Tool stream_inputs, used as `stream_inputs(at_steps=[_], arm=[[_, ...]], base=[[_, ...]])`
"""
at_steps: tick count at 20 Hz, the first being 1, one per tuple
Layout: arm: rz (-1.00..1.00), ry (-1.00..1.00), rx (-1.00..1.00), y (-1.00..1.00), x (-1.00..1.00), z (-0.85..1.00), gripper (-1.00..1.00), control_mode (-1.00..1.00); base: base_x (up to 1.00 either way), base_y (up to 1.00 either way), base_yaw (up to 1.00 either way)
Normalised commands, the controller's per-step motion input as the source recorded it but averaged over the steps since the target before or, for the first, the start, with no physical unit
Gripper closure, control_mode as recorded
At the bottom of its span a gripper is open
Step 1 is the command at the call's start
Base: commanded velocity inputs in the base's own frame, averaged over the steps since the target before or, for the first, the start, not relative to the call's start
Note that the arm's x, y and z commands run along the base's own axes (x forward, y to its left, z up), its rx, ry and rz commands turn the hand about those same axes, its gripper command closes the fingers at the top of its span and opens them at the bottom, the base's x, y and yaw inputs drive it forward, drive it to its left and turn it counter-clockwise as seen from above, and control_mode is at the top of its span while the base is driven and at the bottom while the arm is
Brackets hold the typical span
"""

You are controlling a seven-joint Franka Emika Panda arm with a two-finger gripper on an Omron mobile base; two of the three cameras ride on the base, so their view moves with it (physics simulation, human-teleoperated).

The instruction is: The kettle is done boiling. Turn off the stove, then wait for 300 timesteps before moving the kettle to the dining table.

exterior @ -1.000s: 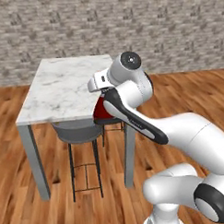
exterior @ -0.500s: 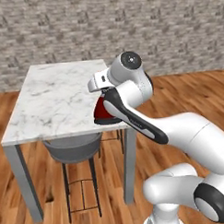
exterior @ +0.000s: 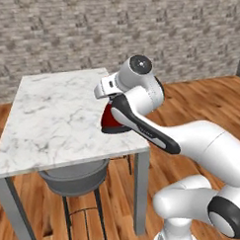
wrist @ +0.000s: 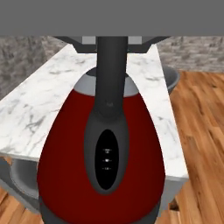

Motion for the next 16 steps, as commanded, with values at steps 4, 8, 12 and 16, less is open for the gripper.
stream_inputs(at_steps=[4, 8, 12, 16], arm=[[0.00, 0.00, 0.00, 0.00, 0.00, 0.00, 1.00, 1.00], [0.00, 0.00, 0.00, 0.00, 0.00, 0.00, 1.00, 1.00], [0.00, 0.00, 0.00, 0.00, 0.00, 0.00, 1.00, 1.00], [0.00, 0.00, 0.00, 0.00, 0.00, 0.00, 1.00, 1.00]], base=[[0.55, -0.04, -0.09], [0.45, 0.00, -0.05], [0.36, 0.00, -0.03], [0.32, 0.00, -0.02]])
